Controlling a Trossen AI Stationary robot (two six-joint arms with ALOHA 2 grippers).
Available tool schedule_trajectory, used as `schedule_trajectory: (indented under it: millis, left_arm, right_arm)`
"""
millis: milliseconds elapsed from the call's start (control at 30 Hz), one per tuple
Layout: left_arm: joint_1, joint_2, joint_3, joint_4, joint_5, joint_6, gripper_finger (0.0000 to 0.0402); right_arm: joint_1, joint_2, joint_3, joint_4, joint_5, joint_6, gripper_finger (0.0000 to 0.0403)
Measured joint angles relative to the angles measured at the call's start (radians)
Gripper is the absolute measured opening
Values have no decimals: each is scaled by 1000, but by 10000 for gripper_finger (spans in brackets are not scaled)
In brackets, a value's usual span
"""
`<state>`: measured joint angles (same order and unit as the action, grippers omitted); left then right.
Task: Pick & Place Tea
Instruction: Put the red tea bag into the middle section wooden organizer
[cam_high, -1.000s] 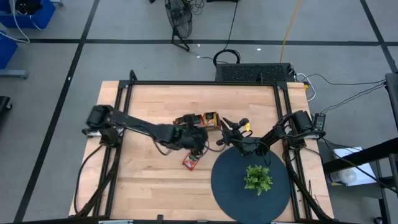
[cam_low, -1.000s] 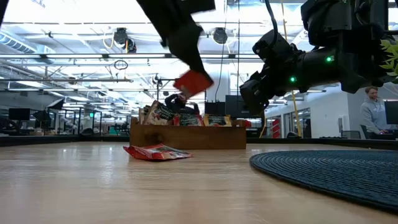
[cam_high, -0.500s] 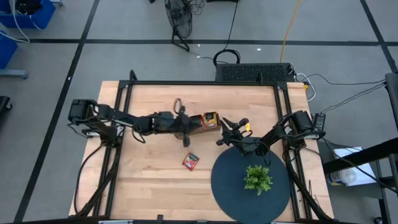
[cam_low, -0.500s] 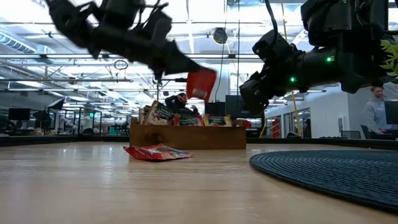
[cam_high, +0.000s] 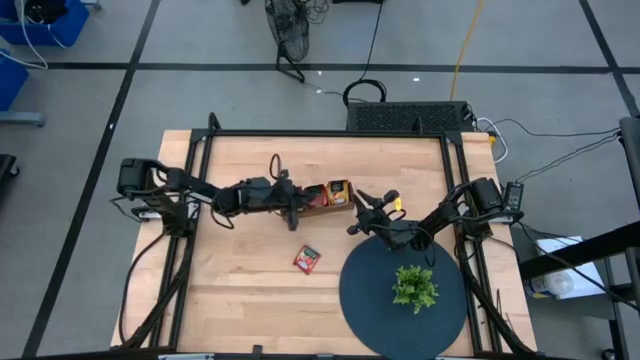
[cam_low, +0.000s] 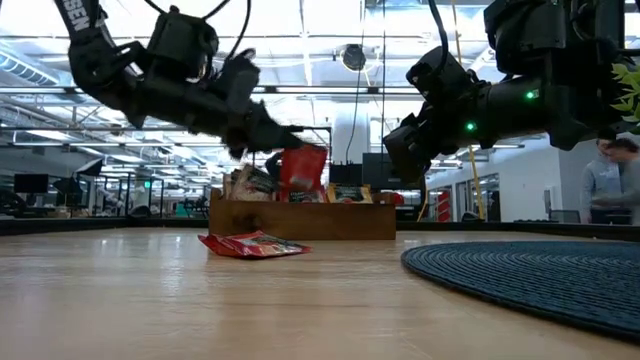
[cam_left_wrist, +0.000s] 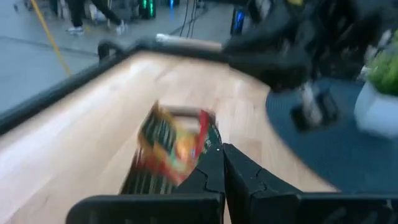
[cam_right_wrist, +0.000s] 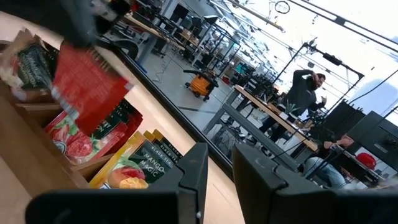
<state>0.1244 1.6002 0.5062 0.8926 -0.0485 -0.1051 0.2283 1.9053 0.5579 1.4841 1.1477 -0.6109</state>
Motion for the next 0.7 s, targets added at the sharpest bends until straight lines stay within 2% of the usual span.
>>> schedule_trajectory:
  millis: [367, 700]
  left_arm:
    - [2, 145, 39, 67, 3, -3, 1]
    - [6, 148, 38, 44, -53, 19, 7]
  right_arm:
    - [0, 0, 0, 0, 3, -3, 61]
    - [0, 0, -1, 0, 3, -3, 61]
